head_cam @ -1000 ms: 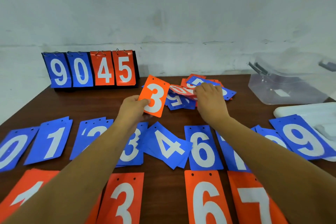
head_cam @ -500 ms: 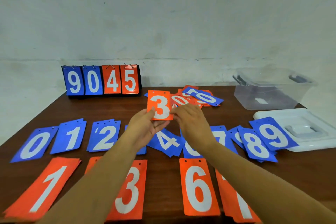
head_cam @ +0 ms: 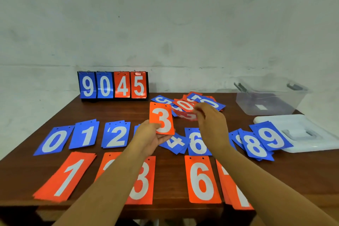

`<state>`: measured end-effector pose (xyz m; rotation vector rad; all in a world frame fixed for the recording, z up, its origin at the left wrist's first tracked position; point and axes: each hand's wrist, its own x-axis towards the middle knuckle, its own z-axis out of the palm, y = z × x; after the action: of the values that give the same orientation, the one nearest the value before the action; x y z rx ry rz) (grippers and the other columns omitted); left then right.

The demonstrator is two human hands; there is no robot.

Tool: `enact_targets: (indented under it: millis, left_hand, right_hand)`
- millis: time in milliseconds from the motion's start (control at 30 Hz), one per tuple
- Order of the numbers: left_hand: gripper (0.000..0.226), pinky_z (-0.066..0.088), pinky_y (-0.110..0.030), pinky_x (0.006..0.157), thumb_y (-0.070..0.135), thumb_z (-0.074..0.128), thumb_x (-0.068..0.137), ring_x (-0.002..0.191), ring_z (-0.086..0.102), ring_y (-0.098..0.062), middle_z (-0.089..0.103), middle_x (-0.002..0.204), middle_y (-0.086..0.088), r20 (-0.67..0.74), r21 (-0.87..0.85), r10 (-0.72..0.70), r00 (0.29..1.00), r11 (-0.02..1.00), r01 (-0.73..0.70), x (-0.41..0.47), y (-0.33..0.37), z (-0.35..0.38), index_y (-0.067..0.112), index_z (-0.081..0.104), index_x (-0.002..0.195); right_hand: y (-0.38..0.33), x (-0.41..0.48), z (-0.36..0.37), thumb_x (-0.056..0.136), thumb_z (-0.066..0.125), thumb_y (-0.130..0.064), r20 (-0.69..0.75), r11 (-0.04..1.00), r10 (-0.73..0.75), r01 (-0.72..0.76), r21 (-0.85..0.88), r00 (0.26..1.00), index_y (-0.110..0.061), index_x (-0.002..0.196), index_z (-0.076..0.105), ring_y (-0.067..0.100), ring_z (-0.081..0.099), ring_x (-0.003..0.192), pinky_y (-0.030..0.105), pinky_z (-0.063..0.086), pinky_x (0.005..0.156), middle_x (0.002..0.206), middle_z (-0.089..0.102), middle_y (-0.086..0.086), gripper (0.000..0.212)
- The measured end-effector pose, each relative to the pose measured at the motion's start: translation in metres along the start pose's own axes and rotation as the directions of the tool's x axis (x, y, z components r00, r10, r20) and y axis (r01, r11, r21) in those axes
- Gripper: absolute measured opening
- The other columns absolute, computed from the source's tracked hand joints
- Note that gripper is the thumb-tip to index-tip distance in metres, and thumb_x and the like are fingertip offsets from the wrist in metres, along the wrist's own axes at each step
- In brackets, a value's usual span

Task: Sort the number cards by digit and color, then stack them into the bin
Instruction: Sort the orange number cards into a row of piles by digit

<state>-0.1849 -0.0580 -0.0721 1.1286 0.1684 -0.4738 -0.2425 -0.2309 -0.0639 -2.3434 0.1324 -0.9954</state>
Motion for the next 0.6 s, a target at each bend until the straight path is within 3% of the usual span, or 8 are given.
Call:
enact_targets:
  millis: [100, 200, 300, 400, 500, 600]
  left_hand:
    - [0.029, 0.059, -0.043, 0.068, 0.002, 0.05, 0.097, 0.091, 0.072, -0.034, 0.067, 0.113, -0.02, 0.019, -0.009, 0.006, 1.0, 1.0, -0.006, -0.004, 0.002, -0.005, 0.005, 0.049, 0.126]
    - [0.035, 0.058, -0.045, 0.073, 0.006, 0.049, 0.099, 0.099, 0.069, -0.034, 0.066, 0.118, -0.02, 0.007, 0.001, 0.004, 1.0, 1.0, -0.004, -0.007, 0.003, -0.007, 0.007, 0.046, 0.134]
    - [0.03, 0.058, -0.044, 0.08, 0.01, 0.056, 0.097, 0.098, 0.071, -0.033, 0.07, 0.113, -0.018, 0.102, 0.068, 0.005, 0.995, 0.998, -0.011, -0.015, 0.005, -0.007, 0.007, 0.052, 0.127]
    - [0.039, 0.059, -0.045, 0.083, 0.013, 0.068, 0.089, 0.099, 0.072, -0.03, 0.072, 0.113, -0.013, 0.225, 0.255, 0.031, 0.974, 0.963, -0.089, -0.02, 0.003, -0.008, 0.012, 0.054, 0.126]
    - [0.056, 0.055, -0.051, 0.091, 0.012, 0.075, 0.081, 0.106, 0.067, -0.028, 0.067, 0.12, -0.008, 0.195, 0.378, 0.088, 0.977, 0.912, -0.158, -0.02, -0.003, -0.01, 0.019, 0.05, 0.13]
    - [0.057, 0.058, -0.045, 0.084, 0.012, 0.074, 0.083, 0.105, 0.066, -0.026, 0.064, 0.121, -0.005, 0.102, 0.277, 0.187, 0.977, 0.938, -0.208, -0.017, -0.009, -0.013, 0.019, 0.048, 0.133]
  right_hand:
    - [-0.001, 0.0, -0.003, 0.093, 0.063, -0.02, -0.006, 0.936, 0.204, -0.193, 0.294, 0.979, -0.015, 0.108, 0.064, 0.007, 0.063, 0.092, 0.014, 0.05, 0.074, 0.1, 0.066, -0.005, 0.016]
    - [0.0, 0.002, -0.005, 0.091, 0.064, -0.008, 0.101, 0.829, 0.318, -0.328, 0.452, 0.943, -0.019, 0.106, 0.058, 0.011, 0.062, 0.092, 0.012, 0.049, 0.064, 0.095, 0.062, -0.006, 0.019]
    - [-0.001, 0.004, -0.005, 0.09, 0.067, -0.008, 0.213, 0.769, 0.335, -0.397, 0.501, 0.918, -0.024, 0.111, 0.053, 0.011, 0.062, 0.099, 0.015, 0.051, 0.064, 0.106, 0.061, -0.005, 0.029]
    - [-0.005, 0.002, -0.004, 0.087, 0.07, -0.012, 0.237, 0.737, 0.35, -0.423, 0.527, 0.906, -0.025, 0.116, 0.05, 0.011, 0.063, 0.097, 0.013, 0.053, 0.059, 0.114, 0.06, -0.002, 0.038]
    - [-0.01, -0.002, -0.004, 0.086, 0.072, -0.016, 0.263, 0.653, 0.425, -0.494, 0.573, 0.866, -0.02, 0.119, 0.051, 0.017, 0.067, 0.096, 0.02, 0.058, 0.061, 0.111, 0.063, 0.001, 0.038]
    - [-0.014, -0.01, -0.001, 0.087, 0.071, -0.025, 0.375, 0.538, 0.485, -0.607, 0.584, 0.79, -0.013, 0.114, 0.057, 0.019, 0.071, 0.089, 0.032, 0.061, 0.075, 0.1, 0.07, 0.003, 0.032]
